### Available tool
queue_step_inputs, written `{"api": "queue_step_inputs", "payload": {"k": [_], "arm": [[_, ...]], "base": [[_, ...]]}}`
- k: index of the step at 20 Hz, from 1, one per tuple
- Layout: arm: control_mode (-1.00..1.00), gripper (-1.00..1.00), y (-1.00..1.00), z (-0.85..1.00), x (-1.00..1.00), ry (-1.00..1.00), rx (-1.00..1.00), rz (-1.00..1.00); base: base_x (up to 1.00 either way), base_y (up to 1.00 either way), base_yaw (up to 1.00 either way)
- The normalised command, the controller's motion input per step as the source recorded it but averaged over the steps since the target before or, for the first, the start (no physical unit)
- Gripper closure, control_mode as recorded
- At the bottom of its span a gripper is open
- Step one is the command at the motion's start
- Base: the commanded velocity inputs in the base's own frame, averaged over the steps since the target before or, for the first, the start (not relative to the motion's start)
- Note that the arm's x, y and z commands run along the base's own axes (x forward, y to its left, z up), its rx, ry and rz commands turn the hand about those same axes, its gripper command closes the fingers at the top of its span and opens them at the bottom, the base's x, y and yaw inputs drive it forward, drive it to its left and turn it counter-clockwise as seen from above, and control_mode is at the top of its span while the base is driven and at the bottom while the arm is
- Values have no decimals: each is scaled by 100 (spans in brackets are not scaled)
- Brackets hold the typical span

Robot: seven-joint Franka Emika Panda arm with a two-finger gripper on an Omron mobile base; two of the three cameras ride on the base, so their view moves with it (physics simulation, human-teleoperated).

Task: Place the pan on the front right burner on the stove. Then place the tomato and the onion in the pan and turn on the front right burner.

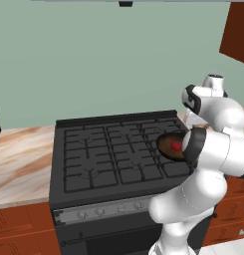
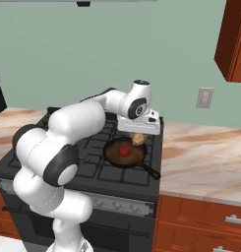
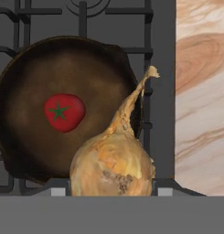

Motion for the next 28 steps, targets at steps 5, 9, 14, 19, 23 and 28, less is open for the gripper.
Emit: {"api": "queue_step_inputs", "payload": {"k": [5,9,14,19,23,28], "arm": [[-100,100,24,-3,0,0,3,3],[-100,100,25,-13,0,0,0,2],[-100,100,17,-25,13,0,0,1],[-100,100,9,-35,18,0,0,0],[-100,100,2,-30,14,0,0,0],[-100,100,0,-21,3,0,0,0]], "base": [[0,0,0],[0,0,0],[0,0,0],[0,0,0],[0,0,0],[0,0,0]]}}
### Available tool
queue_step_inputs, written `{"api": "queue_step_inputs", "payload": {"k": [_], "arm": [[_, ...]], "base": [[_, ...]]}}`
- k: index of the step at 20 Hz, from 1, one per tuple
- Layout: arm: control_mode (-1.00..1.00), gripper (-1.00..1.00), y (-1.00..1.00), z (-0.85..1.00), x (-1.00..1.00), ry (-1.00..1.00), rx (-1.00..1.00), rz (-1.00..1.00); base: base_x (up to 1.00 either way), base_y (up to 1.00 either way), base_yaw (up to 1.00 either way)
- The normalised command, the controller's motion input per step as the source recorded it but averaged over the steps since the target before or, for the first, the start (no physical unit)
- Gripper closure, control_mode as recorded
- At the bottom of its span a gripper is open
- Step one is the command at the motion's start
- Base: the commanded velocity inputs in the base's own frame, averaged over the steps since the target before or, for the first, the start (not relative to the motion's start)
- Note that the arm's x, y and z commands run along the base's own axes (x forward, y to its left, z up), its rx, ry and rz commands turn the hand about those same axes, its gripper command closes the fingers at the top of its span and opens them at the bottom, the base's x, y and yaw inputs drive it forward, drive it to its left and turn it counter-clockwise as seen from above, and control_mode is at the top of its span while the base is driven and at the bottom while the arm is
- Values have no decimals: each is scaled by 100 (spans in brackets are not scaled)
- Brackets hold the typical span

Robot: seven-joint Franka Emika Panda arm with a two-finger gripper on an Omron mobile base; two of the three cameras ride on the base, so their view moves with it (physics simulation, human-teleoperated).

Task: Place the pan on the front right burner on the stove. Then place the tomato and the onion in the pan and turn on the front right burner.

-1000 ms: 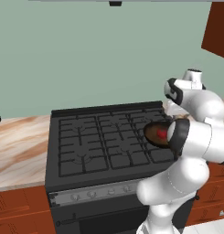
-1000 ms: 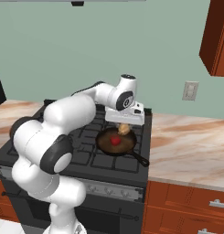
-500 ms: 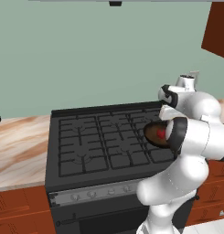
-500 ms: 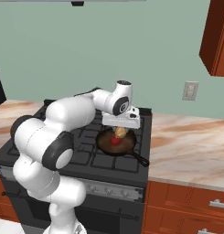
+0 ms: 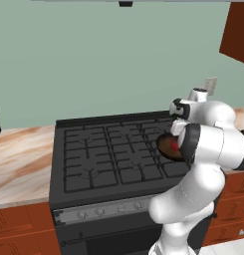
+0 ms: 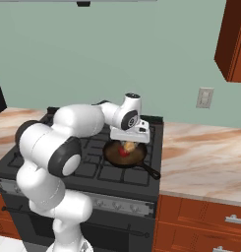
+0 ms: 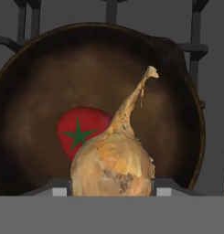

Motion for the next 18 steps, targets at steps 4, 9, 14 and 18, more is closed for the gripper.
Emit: {"api": "queue_step_inputs", "payload": {"k": [4,9,14,18], "arm": [[-100,100,-1,-18,0,0,0,0],[-100,100,-3,-20,4,0,0,0],[-100,100,-5,-17,14,0,0,0],[-100,100,0,-14,18,0,0,0]], "base": [[0,0,0],[0,0,0],[0,0,0],[0,0,0]]}}
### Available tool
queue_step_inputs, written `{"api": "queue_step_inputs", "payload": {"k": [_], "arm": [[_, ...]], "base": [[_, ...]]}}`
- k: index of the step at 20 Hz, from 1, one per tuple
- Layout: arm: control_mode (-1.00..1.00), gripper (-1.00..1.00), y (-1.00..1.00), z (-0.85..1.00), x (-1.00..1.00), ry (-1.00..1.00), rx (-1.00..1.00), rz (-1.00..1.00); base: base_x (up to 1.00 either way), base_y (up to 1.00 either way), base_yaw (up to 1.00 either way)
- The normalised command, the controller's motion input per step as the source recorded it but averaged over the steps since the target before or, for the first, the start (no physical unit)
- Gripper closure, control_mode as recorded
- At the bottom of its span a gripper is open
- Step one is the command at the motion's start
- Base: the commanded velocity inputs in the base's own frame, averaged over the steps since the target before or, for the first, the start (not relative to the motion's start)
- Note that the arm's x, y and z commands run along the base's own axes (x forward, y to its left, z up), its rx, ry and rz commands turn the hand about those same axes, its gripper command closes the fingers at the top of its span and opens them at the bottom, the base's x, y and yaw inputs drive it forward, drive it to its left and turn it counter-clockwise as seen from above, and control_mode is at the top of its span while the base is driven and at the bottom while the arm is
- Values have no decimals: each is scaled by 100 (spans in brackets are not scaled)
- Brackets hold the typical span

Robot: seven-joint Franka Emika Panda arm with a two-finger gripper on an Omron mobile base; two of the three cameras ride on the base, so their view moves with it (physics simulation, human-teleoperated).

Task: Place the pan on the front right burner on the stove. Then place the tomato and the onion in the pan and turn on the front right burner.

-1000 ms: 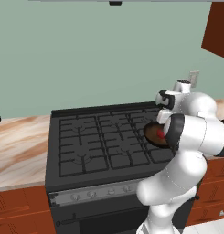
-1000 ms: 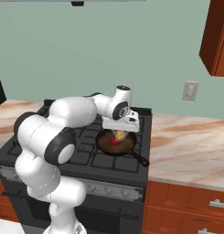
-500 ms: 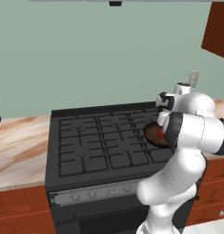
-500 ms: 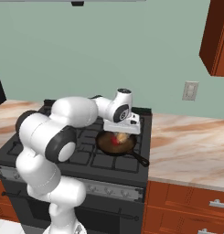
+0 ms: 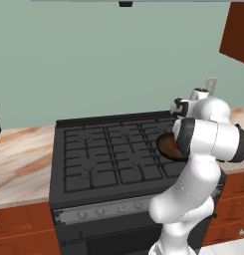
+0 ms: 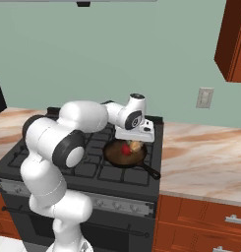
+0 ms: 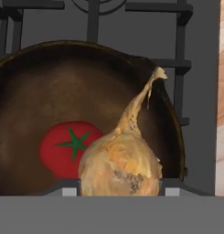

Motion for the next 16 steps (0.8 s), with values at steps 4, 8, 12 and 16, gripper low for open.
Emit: {"api": "queue_step_inputs", "payload": {"k": [4,8,12,16], "arm": [[-100,100,0,-19,17,0,0,0],[-100,100,0,-24,3,1,0,0],[-100,100,0,-27,-1,4,0,0],[-100,100,12,-14,-28,2,0,0]], "base": [[0,0,0],[0,0,0],[0,0,0],[0,0,0]]}}
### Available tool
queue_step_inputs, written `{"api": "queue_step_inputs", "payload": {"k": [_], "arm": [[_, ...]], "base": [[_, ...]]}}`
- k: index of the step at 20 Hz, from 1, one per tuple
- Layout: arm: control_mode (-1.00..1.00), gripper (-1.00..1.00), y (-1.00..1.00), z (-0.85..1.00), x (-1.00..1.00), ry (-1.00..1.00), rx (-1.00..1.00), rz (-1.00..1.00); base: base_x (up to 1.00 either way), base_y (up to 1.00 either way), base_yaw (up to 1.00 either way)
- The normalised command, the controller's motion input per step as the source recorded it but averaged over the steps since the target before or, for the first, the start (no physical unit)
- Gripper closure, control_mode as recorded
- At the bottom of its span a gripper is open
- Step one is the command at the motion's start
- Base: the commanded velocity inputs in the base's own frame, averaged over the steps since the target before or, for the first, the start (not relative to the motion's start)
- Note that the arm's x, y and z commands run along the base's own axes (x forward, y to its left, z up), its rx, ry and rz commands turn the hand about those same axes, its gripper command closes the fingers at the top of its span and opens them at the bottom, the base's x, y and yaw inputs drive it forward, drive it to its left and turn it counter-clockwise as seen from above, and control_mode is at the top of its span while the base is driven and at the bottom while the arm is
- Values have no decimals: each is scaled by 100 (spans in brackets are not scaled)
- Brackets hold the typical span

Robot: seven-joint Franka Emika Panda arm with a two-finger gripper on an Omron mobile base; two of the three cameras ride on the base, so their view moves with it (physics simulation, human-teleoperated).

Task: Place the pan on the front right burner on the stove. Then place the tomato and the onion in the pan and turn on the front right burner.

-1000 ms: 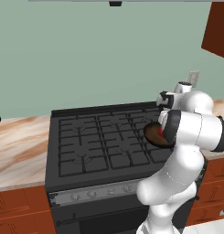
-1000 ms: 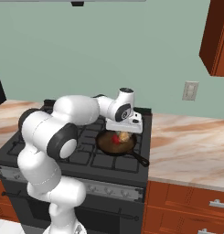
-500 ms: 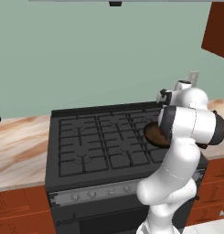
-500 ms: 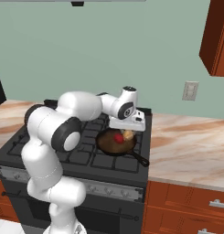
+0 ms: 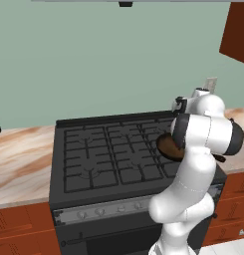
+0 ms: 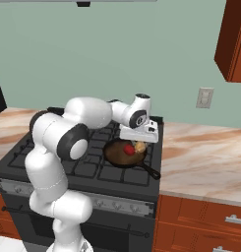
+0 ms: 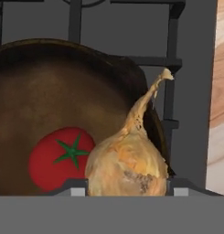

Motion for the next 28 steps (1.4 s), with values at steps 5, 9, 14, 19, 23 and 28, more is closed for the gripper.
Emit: {"api": "queue_step_inputs", "payload": {"k": [5,9,14,19,23,28], "arm": [[-100,100,27,-6,-35,0,0,0],[-100,100,44,-1,-24,0,0,0],[-100,100,37,-4,0,0,0,0],[-100,-100,24,-12,15,0,0,0],[-100,-100,9,-13,20,0,0,0],[-100,-100,0,-4,11,0,0,0]], "base": [[0,0,0],[0,0,0],[0,0,0],[0,0,0],[0,0,0],[0,0,0]]}}
